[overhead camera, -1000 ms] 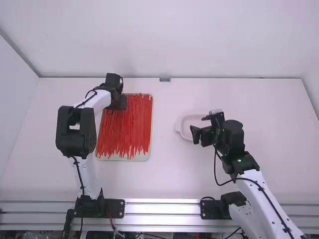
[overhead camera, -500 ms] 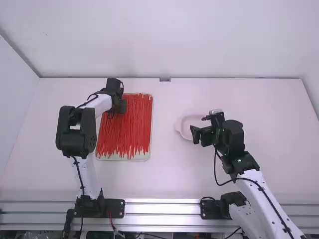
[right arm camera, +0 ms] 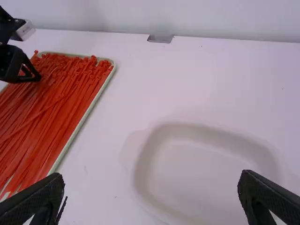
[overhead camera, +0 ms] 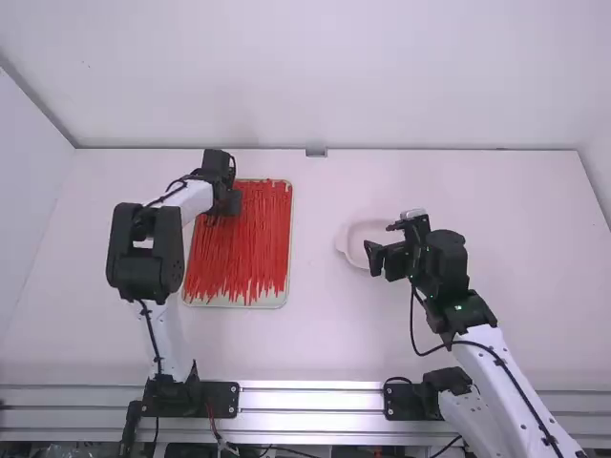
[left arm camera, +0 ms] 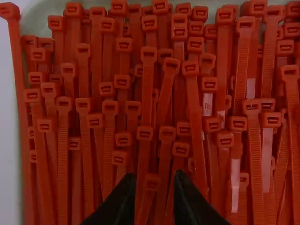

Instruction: Fasten the cable tie

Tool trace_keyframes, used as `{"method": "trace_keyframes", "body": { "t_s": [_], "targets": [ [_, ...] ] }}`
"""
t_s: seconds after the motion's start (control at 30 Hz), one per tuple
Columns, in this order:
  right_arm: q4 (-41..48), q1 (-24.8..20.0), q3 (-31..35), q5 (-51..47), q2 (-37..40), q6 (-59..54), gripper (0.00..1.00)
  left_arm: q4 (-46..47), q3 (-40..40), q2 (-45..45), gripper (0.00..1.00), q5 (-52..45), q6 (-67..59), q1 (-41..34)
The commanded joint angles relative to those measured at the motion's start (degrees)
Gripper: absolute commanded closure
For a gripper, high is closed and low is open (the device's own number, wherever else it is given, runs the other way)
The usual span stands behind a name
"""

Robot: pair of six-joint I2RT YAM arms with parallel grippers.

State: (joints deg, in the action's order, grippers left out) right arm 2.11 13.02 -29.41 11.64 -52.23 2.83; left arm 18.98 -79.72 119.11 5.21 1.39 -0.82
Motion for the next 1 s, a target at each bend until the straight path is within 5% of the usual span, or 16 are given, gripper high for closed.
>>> {"method": "trace_keyframes", "body": {
  "t_s": [0.0,0.37,0.97],
  "targets": [
    [0.1,0.1,-2.4,0.3,-0.3,-0.1,0.01,0.0,0.6,0.8,0.77,0.3,-1.2,0.8],
    [0.1,0.1,-2.4,0.3,-0.3,-0.1,0.01,-4.5,3.9,0.8,0.77,-0.2,-1.2,0.7],
    [0.0,0.1,-2.4,0.3,-0.3,-0.1,0.01,-4.9,3.6,0.8,0.97,0.4,-1.2,0.8]
  ]
}}
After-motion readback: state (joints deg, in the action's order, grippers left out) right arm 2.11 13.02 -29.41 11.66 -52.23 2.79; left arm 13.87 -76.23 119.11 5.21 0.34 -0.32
